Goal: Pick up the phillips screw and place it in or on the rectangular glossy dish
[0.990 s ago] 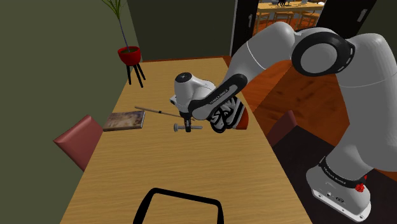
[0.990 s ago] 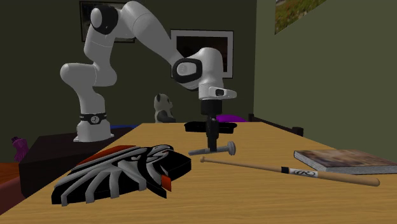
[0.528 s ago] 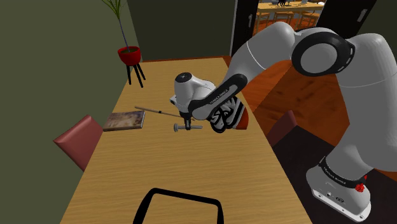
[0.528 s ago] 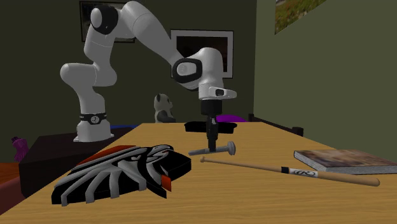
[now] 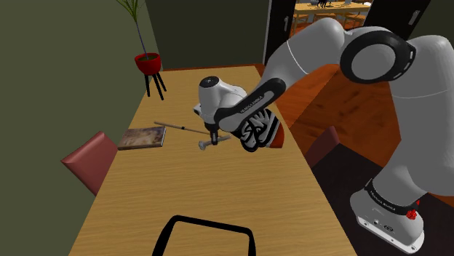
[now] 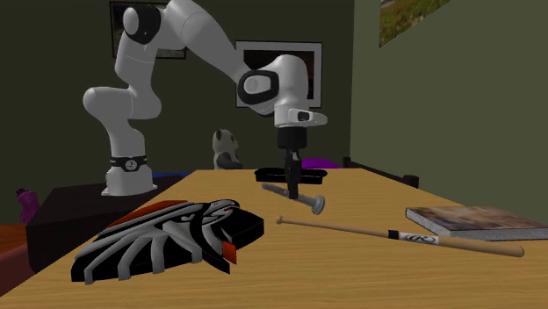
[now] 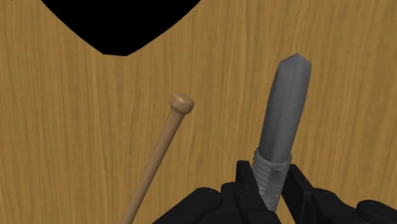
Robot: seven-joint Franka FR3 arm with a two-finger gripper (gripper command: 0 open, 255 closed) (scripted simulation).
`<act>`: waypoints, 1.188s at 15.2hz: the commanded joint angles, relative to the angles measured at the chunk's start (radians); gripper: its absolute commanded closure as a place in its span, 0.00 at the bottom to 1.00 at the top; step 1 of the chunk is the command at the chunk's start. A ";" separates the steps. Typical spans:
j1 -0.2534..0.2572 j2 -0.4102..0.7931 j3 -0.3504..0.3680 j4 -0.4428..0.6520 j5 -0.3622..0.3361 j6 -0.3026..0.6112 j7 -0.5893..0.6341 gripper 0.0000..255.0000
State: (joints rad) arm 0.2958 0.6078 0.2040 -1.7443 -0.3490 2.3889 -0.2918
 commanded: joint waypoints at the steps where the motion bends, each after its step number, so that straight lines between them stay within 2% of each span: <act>1: -0.003 -0.019 0.005 0.000 0.007 -0.019 -0.007 1.00; 17: -0.022 -0.139 0.036 0.035 0.059 -0.170 -0.055 1.00; 18: -0.010 -0.154 0.041 0.012 0.058 -0.164 -0.034 1.00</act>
State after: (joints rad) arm 0.2803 0.4624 0.2419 -1.7249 -0.2918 2.2280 -0.3349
